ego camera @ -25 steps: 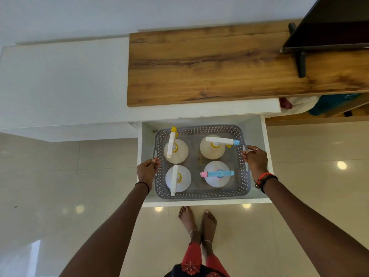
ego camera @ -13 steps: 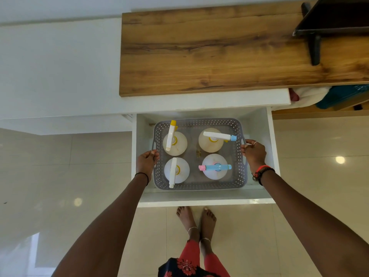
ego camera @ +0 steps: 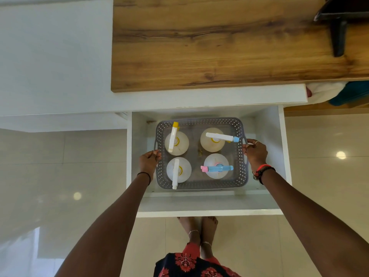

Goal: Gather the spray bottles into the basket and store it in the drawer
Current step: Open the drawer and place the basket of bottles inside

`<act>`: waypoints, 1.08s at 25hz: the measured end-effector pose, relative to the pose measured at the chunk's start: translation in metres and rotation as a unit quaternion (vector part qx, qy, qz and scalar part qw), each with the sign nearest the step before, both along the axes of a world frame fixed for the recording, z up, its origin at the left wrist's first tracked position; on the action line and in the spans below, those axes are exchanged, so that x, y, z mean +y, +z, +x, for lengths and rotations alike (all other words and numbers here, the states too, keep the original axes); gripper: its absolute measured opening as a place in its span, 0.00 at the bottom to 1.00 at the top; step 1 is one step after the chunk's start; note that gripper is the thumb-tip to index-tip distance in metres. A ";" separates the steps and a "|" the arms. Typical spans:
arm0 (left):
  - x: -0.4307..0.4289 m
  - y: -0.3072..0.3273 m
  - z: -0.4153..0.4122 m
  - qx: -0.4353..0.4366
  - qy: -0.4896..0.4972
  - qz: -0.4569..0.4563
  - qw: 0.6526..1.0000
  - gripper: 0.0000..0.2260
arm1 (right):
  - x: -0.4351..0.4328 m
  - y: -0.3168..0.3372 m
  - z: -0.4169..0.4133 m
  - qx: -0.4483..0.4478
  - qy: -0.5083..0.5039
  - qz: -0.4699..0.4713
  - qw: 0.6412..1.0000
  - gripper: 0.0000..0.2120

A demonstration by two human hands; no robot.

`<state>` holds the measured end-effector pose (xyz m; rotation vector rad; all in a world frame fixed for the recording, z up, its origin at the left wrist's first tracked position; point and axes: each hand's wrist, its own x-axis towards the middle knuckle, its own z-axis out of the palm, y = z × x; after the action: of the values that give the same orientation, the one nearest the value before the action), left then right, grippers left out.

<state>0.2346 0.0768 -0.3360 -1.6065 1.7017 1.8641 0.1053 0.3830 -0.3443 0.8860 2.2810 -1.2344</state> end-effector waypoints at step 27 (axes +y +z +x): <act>-0.001 -0.076 -0.019 -0.040 0.009 -0.020 0.999 0.12 | -0.002 -0.062 -0.016 -0.015 0.012 0.025 1.000 0.15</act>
<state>0.2160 0.0758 -0.4118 -1.6935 1.7084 1.7592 0.0889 0.3806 -0.4058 0.8856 2.3013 -1.1524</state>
